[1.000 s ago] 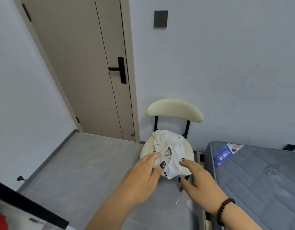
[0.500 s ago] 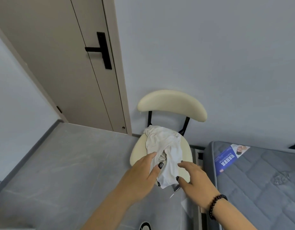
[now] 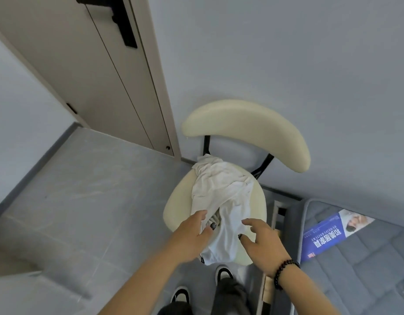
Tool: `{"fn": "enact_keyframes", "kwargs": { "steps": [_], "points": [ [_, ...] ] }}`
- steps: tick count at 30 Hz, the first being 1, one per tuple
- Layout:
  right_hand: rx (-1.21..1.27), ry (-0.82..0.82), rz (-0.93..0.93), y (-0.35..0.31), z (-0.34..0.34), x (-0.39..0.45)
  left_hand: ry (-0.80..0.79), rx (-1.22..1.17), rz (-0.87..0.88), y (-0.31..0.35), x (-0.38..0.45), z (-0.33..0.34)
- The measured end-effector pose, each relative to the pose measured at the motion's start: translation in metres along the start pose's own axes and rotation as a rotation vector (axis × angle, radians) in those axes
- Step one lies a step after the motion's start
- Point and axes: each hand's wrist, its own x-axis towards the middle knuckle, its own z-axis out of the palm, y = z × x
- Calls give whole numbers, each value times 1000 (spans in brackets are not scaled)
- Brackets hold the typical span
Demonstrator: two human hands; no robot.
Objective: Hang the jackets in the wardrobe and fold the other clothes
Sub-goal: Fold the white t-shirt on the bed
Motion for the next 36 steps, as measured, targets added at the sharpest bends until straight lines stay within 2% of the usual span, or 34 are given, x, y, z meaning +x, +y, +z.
{"fn": "enact_keyframes", "kwargs": {
  "steps": [4,8,13,19,22,28,32,36],
  "points": [
    [-33,-114,15,19,-5,60,-2,-116,-165,-14,63,23],
    [-71,-186,-13,35,-4,116,-28,-133,-294,-34,121,48],
    [-82,-246,-37,57,5,164,25,-60,-425,-65,173,82],
    [-89,-321,-37,84,21,184,11,81,-768,-92,186,127],
    [-103,-371,-26,92,25,181,139,160,-710,-96,183,135],
    [-164,-445,-38,90,19,167,479,-333,-543,-77,158,117],
    [-158,-434,-74,66,7,154,599,-485,-356,-38,127,79],
    [-109,-378,-173,24,-4,139,643,-629,-195,5,84,37]
  ]
}}
